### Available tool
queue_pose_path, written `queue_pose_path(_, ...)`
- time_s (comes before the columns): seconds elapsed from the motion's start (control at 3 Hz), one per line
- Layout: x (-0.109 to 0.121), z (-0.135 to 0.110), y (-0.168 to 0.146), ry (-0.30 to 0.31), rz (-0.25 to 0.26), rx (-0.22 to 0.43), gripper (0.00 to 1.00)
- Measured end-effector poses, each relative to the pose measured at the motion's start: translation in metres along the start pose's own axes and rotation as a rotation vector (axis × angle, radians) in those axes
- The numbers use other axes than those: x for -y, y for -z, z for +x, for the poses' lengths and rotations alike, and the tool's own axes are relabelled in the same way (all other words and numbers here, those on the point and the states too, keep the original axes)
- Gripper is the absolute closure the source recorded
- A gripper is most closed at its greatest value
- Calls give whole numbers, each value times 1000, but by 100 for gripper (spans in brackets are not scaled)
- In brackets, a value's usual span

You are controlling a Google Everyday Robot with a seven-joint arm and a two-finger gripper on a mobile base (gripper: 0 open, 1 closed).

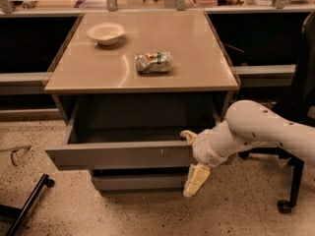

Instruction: Open top drawer

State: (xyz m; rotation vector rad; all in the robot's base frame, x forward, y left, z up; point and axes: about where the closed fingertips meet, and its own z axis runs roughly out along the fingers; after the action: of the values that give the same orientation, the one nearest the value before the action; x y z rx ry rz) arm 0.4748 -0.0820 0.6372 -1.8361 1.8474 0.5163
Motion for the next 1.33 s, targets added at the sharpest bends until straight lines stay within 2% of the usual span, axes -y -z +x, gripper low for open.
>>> queue_pose_path(0.33,-1,-2,3,0,0,0,0)
queue_pose_path(1.0,-48,-9,1,-1,3,-22,0)
queue_pose_path(1.33,-48,-9,1,-1,3,-22,0)
